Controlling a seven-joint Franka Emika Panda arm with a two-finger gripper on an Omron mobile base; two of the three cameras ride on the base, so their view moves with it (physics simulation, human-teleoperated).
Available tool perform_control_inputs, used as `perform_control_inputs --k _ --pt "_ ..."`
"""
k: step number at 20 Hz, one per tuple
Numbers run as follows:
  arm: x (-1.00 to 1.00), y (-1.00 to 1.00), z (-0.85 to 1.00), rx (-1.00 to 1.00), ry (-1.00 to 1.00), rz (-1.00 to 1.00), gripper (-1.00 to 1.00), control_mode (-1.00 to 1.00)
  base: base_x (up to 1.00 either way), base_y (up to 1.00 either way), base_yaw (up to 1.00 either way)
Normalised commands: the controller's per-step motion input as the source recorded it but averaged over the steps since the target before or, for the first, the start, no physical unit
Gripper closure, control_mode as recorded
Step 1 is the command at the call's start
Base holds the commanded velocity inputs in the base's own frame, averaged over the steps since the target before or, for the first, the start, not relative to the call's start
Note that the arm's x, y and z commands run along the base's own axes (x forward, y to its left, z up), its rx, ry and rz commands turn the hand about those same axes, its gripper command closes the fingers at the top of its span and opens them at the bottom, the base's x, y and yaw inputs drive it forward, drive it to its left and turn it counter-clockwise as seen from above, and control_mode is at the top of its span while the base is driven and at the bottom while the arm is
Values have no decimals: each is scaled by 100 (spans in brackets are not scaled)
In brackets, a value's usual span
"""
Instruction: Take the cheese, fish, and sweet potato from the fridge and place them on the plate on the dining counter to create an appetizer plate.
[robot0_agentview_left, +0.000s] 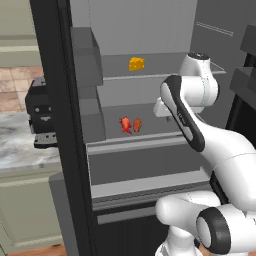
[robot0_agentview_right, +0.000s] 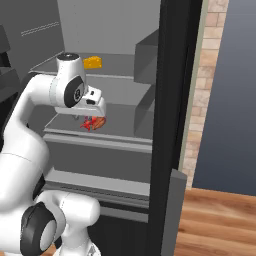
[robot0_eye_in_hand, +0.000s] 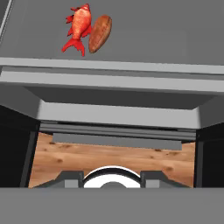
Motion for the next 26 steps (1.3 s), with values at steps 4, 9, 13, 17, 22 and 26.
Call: perform_control_inputs --k 4,9,13,17,22,26 --pt "0 0 -12 0 0 0 -100 -100 0 0 0" --pt "-6 5 -32 0 -3 0 -100 -100 0 0 0" --pt "0 22 -11 0 -8 0 -100 -100 0 0 0" --pt "-2 41 -5 0 -6 0 -100 -100 0 0 0" --pt "1 30 -28 2 -6 -3 -100 -100 0 0 0" --pt "2 16 -30 8 -9 -6 -100 -100 0 0 0"
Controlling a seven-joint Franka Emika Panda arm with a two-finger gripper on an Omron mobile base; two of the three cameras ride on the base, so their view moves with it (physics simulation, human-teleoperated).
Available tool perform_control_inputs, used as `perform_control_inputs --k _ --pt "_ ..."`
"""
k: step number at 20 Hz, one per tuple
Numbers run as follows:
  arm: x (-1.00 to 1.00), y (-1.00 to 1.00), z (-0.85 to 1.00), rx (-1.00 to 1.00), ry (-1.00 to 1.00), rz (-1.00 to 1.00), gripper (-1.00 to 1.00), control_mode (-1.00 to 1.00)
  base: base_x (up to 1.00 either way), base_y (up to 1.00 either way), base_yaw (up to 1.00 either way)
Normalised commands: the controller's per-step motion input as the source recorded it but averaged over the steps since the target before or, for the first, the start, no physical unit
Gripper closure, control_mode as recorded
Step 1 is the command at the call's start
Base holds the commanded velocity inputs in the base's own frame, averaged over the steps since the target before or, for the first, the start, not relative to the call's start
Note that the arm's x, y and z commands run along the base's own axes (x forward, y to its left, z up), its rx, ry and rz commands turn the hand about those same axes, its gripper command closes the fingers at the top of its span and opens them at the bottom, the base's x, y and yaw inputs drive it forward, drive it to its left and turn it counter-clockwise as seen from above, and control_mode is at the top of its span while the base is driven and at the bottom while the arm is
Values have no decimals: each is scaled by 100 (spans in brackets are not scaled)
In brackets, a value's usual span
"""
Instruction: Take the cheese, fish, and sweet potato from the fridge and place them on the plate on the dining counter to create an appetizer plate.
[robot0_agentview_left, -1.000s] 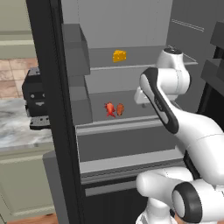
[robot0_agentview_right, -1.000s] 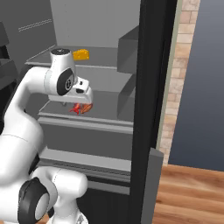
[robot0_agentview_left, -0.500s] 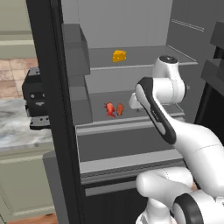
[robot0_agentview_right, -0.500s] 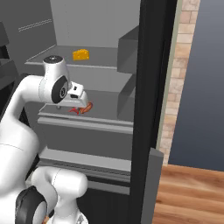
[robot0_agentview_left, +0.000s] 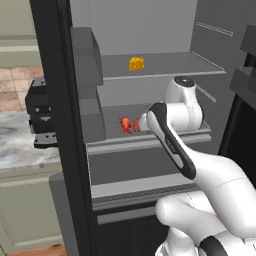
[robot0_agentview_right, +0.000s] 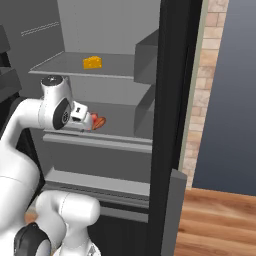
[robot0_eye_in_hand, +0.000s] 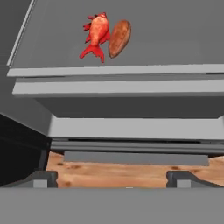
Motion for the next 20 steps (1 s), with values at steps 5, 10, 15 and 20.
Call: perform_control_inputs --k 5,10,15,20 --pt "12 20 -13 8 -7 -10 -100 -100 0 0 0" --pt "24 32 -2 2 0 -14 -100 -100 0 0 0" --pt "27 13 -3 2 0 -8 -100 -100 0 0 0" --pt "42 0 -12 3 0 0 -100 -100 0 0 0"
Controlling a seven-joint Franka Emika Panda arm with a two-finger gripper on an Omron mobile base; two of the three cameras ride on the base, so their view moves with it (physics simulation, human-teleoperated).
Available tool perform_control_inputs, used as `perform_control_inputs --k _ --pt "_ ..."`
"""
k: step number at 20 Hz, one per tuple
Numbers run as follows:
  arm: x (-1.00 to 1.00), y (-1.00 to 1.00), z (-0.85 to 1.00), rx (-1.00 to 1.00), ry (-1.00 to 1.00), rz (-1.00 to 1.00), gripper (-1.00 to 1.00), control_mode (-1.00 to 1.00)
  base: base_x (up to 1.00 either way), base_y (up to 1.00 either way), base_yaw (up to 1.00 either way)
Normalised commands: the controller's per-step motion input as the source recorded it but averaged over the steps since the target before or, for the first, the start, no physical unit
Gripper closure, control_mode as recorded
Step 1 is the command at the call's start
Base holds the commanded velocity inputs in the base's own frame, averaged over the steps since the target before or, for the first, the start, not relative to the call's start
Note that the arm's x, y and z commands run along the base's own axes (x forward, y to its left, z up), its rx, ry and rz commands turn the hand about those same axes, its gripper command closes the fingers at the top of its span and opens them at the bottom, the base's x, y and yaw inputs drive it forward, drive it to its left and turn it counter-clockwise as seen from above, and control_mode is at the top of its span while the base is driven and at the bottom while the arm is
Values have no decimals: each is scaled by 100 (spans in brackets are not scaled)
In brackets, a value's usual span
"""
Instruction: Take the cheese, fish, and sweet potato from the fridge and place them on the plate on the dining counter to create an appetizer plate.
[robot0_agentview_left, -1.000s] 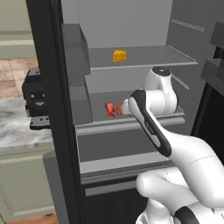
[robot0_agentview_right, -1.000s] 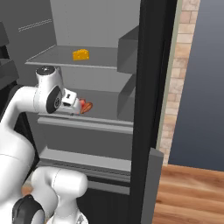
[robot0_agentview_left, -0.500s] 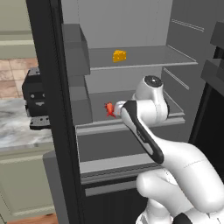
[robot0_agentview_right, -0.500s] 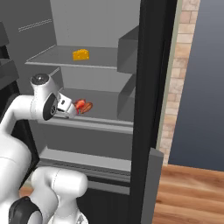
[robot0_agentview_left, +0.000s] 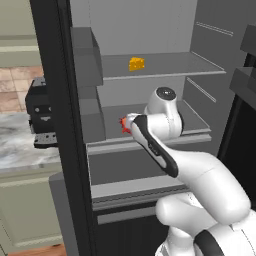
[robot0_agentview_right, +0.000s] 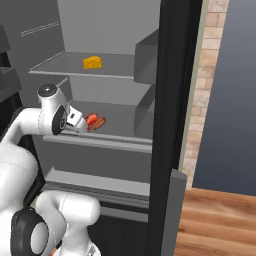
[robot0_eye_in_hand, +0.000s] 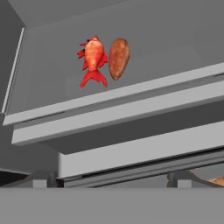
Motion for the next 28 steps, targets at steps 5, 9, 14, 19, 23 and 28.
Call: perform_control_inputs --k 5,9,14,19,23,28 --pt "51 0 -26 2 0 0 -100 -100 0 0 0" --pt "48 1 -25 1 0 0 -100 -100 0 0 0" --pt "46 3 -18 0 0 0 -100 -100 0 0 0" --pt "43 6 -23 0 0 0 -100 -100 0 0 0" --pt "36 14 -29 0 0 0 -100 -100 0 0 0" --pt "45 16 -20 0 0 0 -100 -100 0 0 0"
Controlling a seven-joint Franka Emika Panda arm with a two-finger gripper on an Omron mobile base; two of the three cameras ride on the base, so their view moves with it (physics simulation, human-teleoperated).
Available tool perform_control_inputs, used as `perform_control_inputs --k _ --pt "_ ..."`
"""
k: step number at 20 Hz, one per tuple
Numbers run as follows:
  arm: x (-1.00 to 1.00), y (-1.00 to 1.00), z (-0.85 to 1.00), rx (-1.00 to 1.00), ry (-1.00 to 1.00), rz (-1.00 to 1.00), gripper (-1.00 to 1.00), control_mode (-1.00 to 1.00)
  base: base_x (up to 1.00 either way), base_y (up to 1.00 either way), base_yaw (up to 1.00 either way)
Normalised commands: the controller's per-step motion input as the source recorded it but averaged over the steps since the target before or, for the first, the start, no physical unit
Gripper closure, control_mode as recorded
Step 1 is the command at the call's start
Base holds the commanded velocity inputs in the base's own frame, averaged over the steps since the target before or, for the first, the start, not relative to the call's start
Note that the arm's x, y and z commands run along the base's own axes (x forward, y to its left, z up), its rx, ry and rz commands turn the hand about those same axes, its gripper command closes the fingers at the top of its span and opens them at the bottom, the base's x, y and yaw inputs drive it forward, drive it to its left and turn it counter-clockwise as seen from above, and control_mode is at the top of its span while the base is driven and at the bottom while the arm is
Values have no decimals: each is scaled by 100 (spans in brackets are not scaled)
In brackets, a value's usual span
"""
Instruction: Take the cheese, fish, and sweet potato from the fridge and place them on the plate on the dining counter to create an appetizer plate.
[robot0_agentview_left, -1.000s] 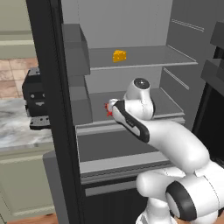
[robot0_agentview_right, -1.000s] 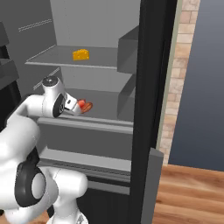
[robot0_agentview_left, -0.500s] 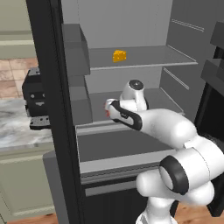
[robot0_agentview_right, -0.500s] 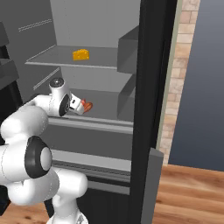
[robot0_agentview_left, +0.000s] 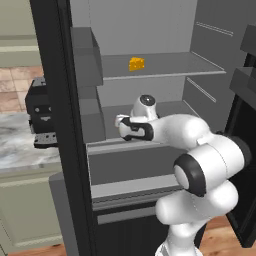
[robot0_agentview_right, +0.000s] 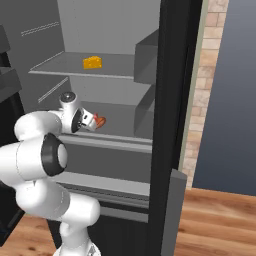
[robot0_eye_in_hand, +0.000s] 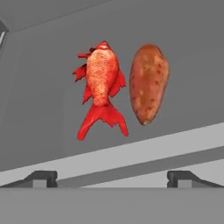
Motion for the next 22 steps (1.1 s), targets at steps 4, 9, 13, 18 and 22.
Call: perform_control_inputs --k 4,9,13,18,22 --pt "52 9 -18 0 0 0 -100 -100 0 0 0" --pt "49 8 -23 0 0 0 -100 -100 0 0 0" --pt "42 8 -32 0 0 0 -100 -100 0 0 0" --pt "38 2 -33 0 0 0 -100 -100 0 0 0" --pt "36 0 -31 0 0 0 -100 -100 0 0 0"
